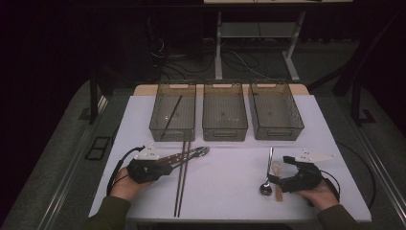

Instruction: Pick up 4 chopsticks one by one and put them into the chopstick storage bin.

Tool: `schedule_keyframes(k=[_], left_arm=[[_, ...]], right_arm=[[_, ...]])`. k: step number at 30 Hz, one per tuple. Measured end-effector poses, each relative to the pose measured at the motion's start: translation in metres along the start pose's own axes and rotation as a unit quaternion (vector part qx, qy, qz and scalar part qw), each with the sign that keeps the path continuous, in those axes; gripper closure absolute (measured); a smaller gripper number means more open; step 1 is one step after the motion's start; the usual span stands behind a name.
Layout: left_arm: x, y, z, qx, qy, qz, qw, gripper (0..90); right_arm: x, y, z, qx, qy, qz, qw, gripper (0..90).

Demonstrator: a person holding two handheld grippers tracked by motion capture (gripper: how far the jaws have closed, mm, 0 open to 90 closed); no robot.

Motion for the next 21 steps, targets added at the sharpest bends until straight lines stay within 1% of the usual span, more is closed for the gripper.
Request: schedule_keyframes(k=[2,5,6,8,9,12,14,18,21], left_arm=[[0.000,-0.002,-0.001,-0.004,-0.002,0.000,1.0000,85.5],[0.000,-0.003,-0.003,-0.007,-0.002,-0.005,1.0000,85.5],[0.000,-0.003,-0.004,-0.006,-0.005,-0.005,1.0000,85.5],[0.000,-0.005,-0.005,-0.004,-0.002,-0.006,1.0000,85.5],[0.000,-0.004,-0.006,-0.010,-0.009,-0.008,0.9999,85.5],[0.002,-0.007,-0.008,-0.010,-0.009,-0.012,0.9998,85.5],[0.003,-0.009,-0.010,-0.010,-0.011,-0.018,0.9997,85.5],[0.005,-0.011,-0.014,-0.019,-0.014,-0.022,0.9995,85.5],[0.006,-0.013,-0.016,-0.021,-0.015,-0.023,0.9994,85.5]], right_arm=[[0.000,0.000,0.000,0.000,0.000,0.000,1.0000,0.2],[0.000,0.000,0.000,0.000,-0.001,0.000,1.0000,0.2],[0.000,0.000,0.000,0.000,-0.001,0.000,1.0000,0.2],[0.000,0.000,0.000,-0.001,0.000,-0.001,1.0000,0.2],[0.000,0.000,0.000,-0.001,0.001,-0.001,1.0000,0.2],[0.000,0.000,0.000,-0.002,0.001,-0.001,1.0000,0.2],[0.000,0.000,-0.001,-0.004,0.001,0.000,1.0000,0.2],[-0.001,0.000,-0.001,-0.006,0.002,0.000,1.0000,0.2],[0.000,0.000,-0.001,-0.005,0.001,0.000,1.0000,0.2]])
Point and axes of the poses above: each handheld gripper's, and its own axes: y roughly forward along the jaws, z roughly out of its underside, x roughly to its left, the point moved 5 cm from there along y, roughly forward along the jaws, and after that the axes turned 8 degrees about -x, right-handed, at the moved point
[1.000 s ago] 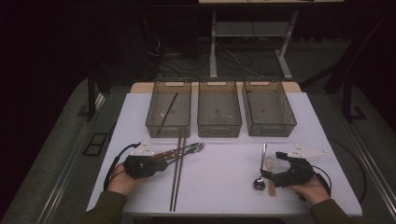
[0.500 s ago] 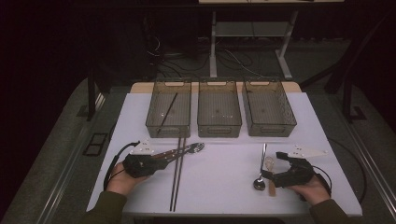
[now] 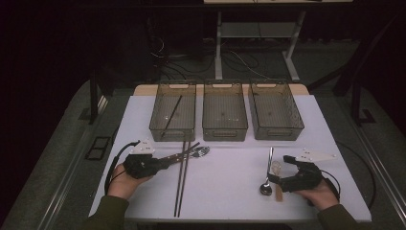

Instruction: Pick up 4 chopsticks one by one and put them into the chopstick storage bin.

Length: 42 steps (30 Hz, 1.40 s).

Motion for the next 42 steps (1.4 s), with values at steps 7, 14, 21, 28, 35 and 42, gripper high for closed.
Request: schedule_keyframes(k=[7,14,21,28,35,42], left_arm=[[0.004,-0.001,-0.009,-0.009,-0.007,-0.011,0.9999,85.5],[0.008,-0.001,-0.018,-0.022,-0.016,-0.020,0.9994,85.5],[0.016,0.001,-0.026,-0.035,-0.026,-0.029,0.9986,85.5],[0.025,0.004,-0.034,-0.041,-0.029,-0.037,0.9981,85.5],[0.034,0.009,-0.045,-0.046,-0.029,-0.047,0.9974,85.5],[0.046,0.014,-0.053,-0.047,-0.032,-0.055,0.9969,85.5]], right_arm=[[0.000,0.000,0.001,0.002,-0.001,0.000,1.0000,0.2],[0.001,0.001,0.001,0.005,-0.001,0.001,1.0000,0.2],[0.000,0.002,0.002,0.006,-0.002,0.002,1.0000,0.2],[0.000,0.002,0.002,0.006,-0.003,0.003,1.0000,0.2],[-0.001,0.002,0.002,0.007,-0.002,0.003,1.0000,0.2],[0.000,0.001,0.002,0.006,-0.001,0.004,1.0000,0.2]])
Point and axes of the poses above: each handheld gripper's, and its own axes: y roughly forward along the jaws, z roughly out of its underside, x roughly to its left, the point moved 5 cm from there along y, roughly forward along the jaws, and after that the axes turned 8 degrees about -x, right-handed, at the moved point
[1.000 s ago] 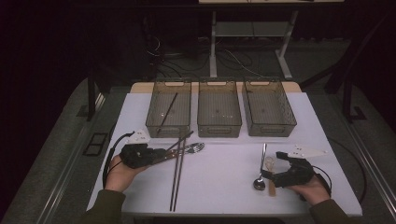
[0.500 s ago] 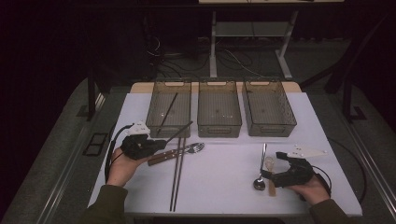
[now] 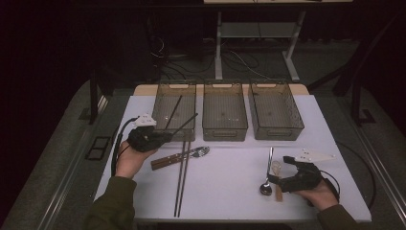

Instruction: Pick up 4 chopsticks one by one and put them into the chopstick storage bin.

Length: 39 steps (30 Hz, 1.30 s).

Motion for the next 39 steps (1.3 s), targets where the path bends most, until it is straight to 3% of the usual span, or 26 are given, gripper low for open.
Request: schedule_keyframes(k=[13,29,36,39], left_arm=[[0.023,0.008,-0.016,-0.007,-0.030,-0.018,0.9994,85.6],[0.047,0.031,-0.045,0.008,-0.039,-0.043,0.9983,85.5],[0.056,0.043,-0.055,-0.002,-0.052,-0.050,0.9974,85.5],[0.059,0.047,-0.057,0.003,-0.048,-0.051,0.9976,85.5]], right_arm=[[0.001,0.000,0.000,0.001,0.002,0.001,1.0000,0.2],[0.001,-0.001,0.000,-0.002,0.003,0.000,1.0000,0.2],[0.001,-0.001,-0.001,-0.005,0.002,-0.002,1.0000,0.2],[0.001,-0.001,-0.001,-0.004,0.003,-0.001,1.0000,0.2]])
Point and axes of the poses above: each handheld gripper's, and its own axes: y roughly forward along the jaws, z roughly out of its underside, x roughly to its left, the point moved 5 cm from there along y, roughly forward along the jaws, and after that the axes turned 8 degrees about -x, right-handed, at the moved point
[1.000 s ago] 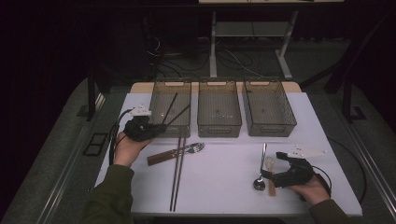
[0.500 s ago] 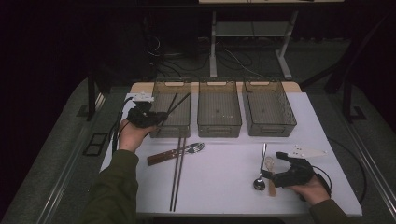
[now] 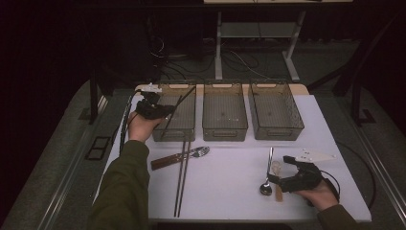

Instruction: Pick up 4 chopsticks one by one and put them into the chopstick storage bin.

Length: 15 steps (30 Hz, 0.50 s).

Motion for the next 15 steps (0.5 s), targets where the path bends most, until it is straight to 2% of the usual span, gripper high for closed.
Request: schedule_keyframes(k=[4,9,12,15], left_arm=[[0.004,0.008,-0.004,0.002,0.004,-0.006,1.0000,85.5],[0.008,0.019,-0.009,0.002,-0.004,-0.015,0.9999,85.5],[0.011,0.025,-0.011,-0.007,-0.020,-0.019,0.9996,85.5],[0.013,0.032,-0.011,-0.008,-0.019,-0.028,0.9994,85.5]], right_arm=[[-0.001,0.000,-0.001,-0.004,0.000,0.000,1.0000,0.2],[-0.001,-0.001,-0.002,-0.009,0.003,0.000,1.0000,0.2],[-0.001,-0.001,-0.002,-0.009,0.002,-0.002,1.0000,0.2],[-0.001,-0.001,-0.002,-0.009,0.004,-0.003,0.9999,0.2]])
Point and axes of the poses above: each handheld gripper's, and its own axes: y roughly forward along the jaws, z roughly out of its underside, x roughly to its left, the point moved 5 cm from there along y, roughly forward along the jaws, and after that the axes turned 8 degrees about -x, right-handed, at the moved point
